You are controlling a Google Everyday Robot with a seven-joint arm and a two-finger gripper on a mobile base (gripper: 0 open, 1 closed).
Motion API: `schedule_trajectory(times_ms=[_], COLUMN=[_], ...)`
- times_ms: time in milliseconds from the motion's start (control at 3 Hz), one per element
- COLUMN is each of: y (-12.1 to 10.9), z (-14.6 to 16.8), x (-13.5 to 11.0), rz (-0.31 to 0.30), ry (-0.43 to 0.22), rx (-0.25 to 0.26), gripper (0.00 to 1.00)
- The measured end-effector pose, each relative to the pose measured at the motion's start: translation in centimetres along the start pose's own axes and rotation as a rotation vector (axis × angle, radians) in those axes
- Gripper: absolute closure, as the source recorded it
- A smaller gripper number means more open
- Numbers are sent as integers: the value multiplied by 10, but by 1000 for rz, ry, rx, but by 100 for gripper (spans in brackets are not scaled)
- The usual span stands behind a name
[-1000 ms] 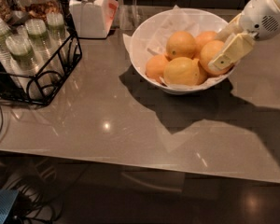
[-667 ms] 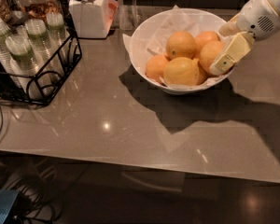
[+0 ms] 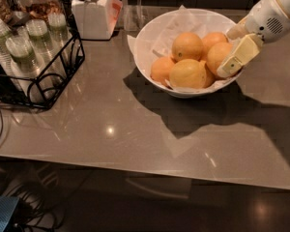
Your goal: Pick orange from white bowl
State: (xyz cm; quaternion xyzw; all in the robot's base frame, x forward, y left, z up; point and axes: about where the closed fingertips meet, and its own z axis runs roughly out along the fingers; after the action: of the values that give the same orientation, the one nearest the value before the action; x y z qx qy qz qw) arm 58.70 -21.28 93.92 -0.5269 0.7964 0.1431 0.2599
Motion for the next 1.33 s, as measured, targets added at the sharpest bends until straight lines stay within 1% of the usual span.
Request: schedule_trajectory(times_ms=[667,1000,1333], y=[-5,-6,-8], z=[5,12,17], x=[5,8,11], rz=[26,38,47], ry=[11,26,40], rx=[-12,-25,-35], gripper=[12,17,36])
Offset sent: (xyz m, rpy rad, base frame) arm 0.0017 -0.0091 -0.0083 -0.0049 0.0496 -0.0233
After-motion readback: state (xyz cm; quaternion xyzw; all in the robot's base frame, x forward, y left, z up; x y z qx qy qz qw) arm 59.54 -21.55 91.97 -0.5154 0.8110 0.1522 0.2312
